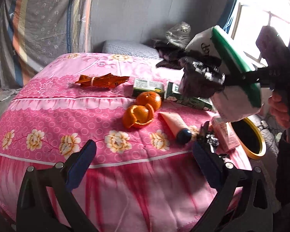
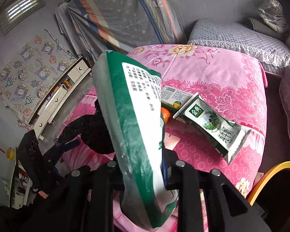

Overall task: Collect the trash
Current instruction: 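Grasp the black plastic bag with the left tool while the right tool holds the green bag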

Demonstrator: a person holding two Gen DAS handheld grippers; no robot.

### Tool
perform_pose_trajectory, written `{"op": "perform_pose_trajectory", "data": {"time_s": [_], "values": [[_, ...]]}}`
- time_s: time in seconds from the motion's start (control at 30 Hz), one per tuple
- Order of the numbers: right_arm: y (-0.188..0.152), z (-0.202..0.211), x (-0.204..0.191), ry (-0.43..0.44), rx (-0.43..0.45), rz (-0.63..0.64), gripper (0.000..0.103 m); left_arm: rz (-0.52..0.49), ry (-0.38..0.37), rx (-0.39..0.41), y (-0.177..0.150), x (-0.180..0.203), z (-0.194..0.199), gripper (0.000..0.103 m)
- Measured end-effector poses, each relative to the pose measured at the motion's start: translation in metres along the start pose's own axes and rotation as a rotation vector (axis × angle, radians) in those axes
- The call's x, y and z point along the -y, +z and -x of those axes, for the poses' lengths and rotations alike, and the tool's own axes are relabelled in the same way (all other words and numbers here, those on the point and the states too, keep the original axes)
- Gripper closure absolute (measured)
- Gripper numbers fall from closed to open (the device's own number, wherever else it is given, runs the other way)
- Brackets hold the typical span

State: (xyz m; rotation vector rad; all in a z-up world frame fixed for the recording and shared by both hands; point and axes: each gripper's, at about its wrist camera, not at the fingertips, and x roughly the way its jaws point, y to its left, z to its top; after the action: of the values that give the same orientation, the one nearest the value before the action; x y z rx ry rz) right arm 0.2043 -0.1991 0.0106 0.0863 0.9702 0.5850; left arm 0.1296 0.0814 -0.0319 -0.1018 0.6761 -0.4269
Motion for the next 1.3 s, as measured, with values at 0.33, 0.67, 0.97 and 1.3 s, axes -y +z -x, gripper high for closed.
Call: {"op": "perform_pose_trajectory", "data": {"time_s": [0.33, 0.67, 0.97, 1.3], "values": [[-0.033, -0.046, 0.029, -0.083, -0.171, -0.060, 0.080, 0.026, -0.017, 0.012, -0.003, -0.011, 0.019, 0.008], [-0.025, 0.026, 0.012, 0.006, 0.022, -0.018, 0.080, -0.208, -0.062, -0.017, 0.011, 0.034, 0.011, 0.008], [-0.045, 0.034, -0.012, -0.019, 0.014, 0.081, 0.080, -0.249, -0.158, -0.034, 0.025, 0.052, 0.004, 0.008], [-0.056, 0.025, -0.018, -0.028, 0.001, 0.125, 0.080, -0.212, -0.170, -0.054, 0.037, 0.059, -0.013, 0.008]]}}
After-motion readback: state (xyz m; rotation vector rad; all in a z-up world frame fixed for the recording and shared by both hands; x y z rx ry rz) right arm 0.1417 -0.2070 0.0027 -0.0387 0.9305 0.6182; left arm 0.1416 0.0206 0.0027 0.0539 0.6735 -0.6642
